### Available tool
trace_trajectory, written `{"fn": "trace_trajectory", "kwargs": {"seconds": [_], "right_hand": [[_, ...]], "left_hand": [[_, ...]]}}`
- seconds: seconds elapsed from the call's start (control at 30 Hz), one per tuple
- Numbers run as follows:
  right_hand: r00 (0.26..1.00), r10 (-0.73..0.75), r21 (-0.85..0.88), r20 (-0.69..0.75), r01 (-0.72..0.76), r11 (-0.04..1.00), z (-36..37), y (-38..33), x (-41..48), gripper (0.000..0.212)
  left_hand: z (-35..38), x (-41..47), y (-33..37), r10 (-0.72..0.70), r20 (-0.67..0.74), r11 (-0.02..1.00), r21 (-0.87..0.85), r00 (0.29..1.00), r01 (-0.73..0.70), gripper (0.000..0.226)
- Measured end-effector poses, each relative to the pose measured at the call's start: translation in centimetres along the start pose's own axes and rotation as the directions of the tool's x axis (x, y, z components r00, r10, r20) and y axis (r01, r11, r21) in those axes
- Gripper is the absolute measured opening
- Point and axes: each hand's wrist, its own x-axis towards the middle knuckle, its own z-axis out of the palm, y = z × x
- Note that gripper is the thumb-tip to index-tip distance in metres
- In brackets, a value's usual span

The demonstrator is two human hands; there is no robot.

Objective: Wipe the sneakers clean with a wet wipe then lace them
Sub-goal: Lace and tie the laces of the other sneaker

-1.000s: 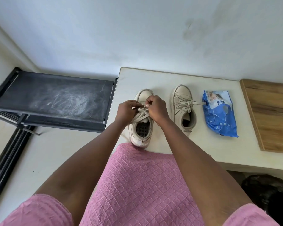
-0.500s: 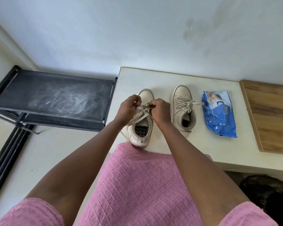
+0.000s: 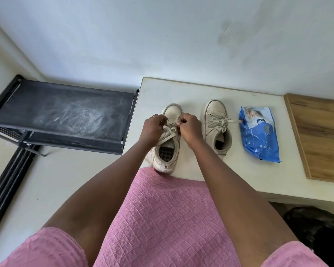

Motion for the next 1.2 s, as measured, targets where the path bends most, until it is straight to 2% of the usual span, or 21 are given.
{"fn": "trace_trajectory", "kwargs": {"seconds": [0.07,0.13,0.27,0.43,0.5,0.57,0.77,0.93,1.03,1.1,1.2], "right_hand": [[1.0,0.016,0.035,0.004,-0.016,0.999,0.1,0.1,0.0,0.008],[1.0,-0.013,-0.042,0.005,0.013,0.999,0.3,0.1,0.1,0.009],[1.0,-0.005,-0.08,-0.015,0.004,0.997,0.7,0.2,0.2,0.013],[0.998,-0.015,0.122,-0.069,0.023,0.992,-0.3,0.9,-0.9,0.009],[0.999,-0.051,0.181,0.002,0.05,0.982,-0.4,1.5,-1.2,0.018],[0.993,-0.099,0.157,0.072,0.087,0.984,-0.5,1.5,-1.5,0.024],[0.98,-0.195,-0.082,0.046,0.198,0.977,-0.1,0.2,-1.2,0.016],[0.957,-0.272,-0.011,-0.104,0.272,0.962,0.4,-0.3,-1.8,0.016],[0.967,-0.205,0.092,-0.154,0.221,0.971,0.4,0.3,-2.2,0.013],[0.99,-0.09,0.178,-0.11,0.109,0.978,0.3,0.7,-2.1,0.016],[0.997,-0.068,0.121,-0.02,0.07,0.99,0.2,1.4,-2.0,0.022]], "left_hand": [[0.1,0.2,0.0,-0.021,-0.002,0.999,0.025,1.0,0.021,0.029],[0.1,0.2,0.1,-0.024,-0.009,0.999,0.03,1.0,0.024,0.031],[0.0,-0.3,0.3,0.006,-0.031,1.0,-0.012,0.999,-0.007,0.024],[-0.4,-1.5,-0.6,-0.134,-0.094,0.945,-0.313,0.987,0.098,0.009],[-0.6,-2.1,-1.3,-0.094,-0.047,0.938,-0.34,0.994,0.073,0.012],[-0.6,-2.4,-1.9,-0.04,-0.006,0.944,-0.327,0.999,0.036,0.015],[-0.4,-2.2,-1.7,0.014,-0.016,0.968,-0.249,1.0,-0.018,0.021],[-0.4,-1.8,-1.9,-0.003,-0.04,0.967,-0.256,0.999,-0.008,0.019],[-0.4,-1.6,-1.6,-0.02,-0.052,0.963,-0.27,0.998,0.005,0.016],[-0.3,-1.1,-1.3,0.036,-0.052,0.983,-0.177,0.998,-0.045,0.013],[-0.4,-0.5,-0.4,0.119,-0.038,0.99,-0.072,0.992,-0.121,0.02]]}}
